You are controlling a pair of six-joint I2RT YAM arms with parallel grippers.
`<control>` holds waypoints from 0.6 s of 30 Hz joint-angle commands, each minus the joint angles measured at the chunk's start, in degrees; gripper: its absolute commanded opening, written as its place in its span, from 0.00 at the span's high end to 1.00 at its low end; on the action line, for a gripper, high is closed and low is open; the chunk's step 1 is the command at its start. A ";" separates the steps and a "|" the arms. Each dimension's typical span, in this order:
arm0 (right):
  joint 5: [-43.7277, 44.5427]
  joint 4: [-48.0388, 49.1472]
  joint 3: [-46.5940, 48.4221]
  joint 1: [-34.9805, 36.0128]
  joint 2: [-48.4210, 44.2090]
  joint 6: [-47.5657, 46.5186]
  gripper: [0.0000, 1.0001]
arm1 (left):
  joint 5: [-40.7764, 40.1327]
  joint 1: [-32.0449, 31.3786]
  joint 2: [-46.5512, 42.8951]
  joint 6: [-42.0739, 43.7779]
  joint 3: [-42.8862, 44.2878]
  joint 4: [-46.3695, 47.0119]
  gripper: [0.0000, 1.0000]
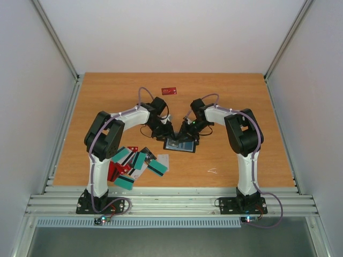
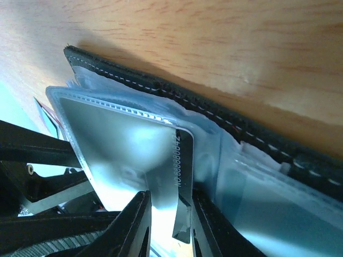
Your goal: Put the credit cards into the card holder
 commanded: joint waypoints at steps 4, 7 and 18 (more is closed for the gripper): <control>1.87 4.34 -2.36 0.90 1.18 1.29 0.78 | 3.10 -2.37 -2.19 0.06 2.24 3.15 0.65; 2.04 4.45 -2.47 0.90 0.76 1.47 0.78 | 1.52 -2.58 -1.89 0.75 3.91 0.64 0.69; 2.40 5.35 -3.21 0.90 -0.60 2.52 0.78 | -10.05 -3.67 -2.14 4.45 8.49 -10.56 0.55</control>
